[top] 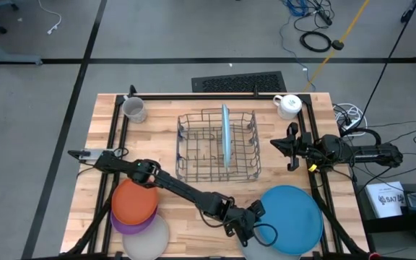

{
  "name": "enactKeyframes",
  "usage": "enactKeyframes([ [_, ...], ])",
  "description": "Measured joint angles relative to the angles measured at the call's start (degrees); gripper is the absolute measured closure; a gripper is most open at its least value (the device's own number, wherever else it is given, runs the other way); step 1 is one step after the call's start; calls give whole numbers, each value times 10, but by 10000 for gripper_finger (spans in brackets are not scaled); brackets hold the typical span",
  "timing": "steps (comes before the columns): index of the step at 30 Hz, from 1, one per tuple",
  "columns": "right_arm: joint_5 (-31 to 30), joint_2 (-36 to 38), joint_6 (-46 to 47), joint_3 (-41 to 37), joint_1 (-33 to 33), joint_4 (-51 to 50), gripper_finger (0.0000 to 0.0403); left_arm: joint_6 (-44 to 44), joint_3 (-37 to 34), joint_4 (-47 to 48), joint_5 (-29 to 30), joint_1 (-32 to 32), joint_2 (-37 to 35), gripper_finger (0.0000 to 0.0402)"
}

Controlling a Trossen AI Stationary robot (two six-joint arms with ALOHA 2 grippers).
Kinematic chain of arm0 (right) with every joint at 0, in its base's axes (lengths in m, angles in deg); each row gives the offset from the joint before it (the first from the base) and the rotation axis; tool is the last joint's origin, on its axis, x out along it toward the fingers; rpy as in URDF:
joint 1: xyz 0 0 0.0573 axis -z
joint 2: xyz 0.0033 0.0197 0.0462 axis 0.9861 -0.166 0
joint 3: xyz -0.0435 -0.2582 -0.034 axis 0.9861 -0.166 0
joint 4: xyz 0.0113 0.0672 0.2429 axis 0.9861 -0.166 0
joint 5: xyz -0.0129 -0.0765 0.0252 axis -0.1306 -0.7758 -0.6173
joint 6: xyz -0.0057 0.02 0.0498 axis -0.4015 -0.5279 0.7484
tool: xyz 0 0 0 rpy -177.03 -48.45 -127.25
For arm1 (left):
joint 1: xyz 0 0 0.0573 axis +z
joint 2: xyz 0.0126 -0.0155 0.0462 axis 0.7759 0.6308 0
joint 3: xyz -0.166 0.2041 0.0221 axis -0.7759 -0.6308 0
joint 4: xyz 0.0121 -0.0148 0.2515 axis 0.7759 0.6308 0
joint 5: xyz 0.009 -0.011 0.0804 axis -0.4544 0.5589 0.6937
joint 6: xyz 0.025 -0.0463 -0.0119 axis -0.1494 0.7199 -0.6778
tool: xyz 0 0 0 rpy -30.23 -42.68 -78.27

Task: Sort dishes
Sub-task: Put the blue plate in the dish rack

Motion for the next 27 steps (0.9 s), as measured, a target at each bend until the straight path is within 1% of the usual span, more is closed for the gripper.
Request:
enactKeyframes([
  [8, 0, 0, 1, 0, 0, 0, 394, -2, 0, -5, -4, 10, 1, 231],
  [14, 0, 0, 1, 0, 0, 0, 394, -12, 0, -4, -22, 26, 1, 231],
  [25, 0, 0, 0, 0, 0, 0, 394, -40, 0, 5, -33, 25, 1, 231],
  [27, 0, 0, 0, 0, 0, 0, 394, -39, 1, -11, -40, 25, 7, 231],
])
